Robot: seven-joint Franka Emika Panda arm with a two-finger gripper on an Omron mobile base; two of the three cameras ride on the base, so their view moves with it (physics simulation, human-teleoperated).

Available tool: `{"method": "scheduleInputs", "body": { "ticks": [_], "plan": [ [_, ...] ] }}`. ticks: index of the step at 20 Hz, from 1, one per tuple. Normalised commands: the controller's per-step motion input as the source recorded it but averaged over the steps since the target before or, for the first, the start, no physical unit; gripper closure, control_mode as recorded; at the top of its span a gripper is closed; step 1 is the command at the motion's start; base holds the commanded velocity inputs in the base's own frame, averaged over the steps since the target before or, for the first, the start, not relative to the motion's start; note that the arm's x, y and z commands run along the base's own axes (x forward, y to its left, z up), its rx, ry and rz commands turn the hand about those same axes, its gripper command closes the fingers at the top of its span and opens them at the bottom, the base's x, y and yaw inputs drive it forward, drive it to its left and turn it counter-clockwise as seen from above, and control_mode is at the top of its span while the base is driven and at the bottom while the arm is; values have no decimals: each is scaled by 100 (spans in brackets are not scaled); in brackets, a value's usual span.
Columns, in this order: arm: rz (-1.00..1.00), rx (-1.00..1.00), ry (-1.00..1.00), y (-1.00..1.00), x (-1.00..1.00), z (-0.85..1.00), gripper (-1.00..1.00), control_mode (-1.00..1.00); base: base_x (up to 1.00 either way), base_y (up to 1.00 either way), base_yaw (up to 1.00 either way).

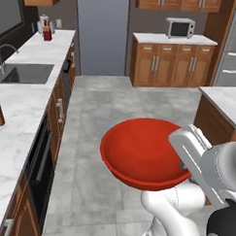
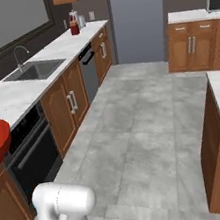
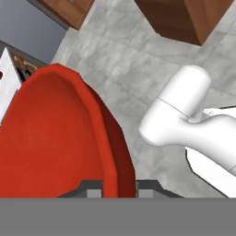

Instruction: Move the bowls from the cabinet to the plates on the dining table.

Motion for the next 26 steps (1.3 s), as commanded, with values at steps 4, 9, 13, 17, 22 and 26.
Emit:
{"method": "scheduleInputs", "body": {
  "ticks": [4, 9, 13, 17, 22, 26],
  "plan": [
    [0, 0, 0, 0, 0, 0, 100, 100, 0, 0, -25],
    [0, 0, 0, 0, 0, 0, 100, 100, 0, 0, -25],
    [0, 0, 0, 0, 0, 0, 100, 100, 0, 0, -25],
    [0, 0, 0, 0, 0, 0, 100, 100, 0, 0, -25],
    [0, 0, 0, 0, 0, 0, 100, 100, 0, 0, -25],
    [0, 0, 0, 0, 0, 0, 100, 100, 0, 0, -25]
  ]
}}
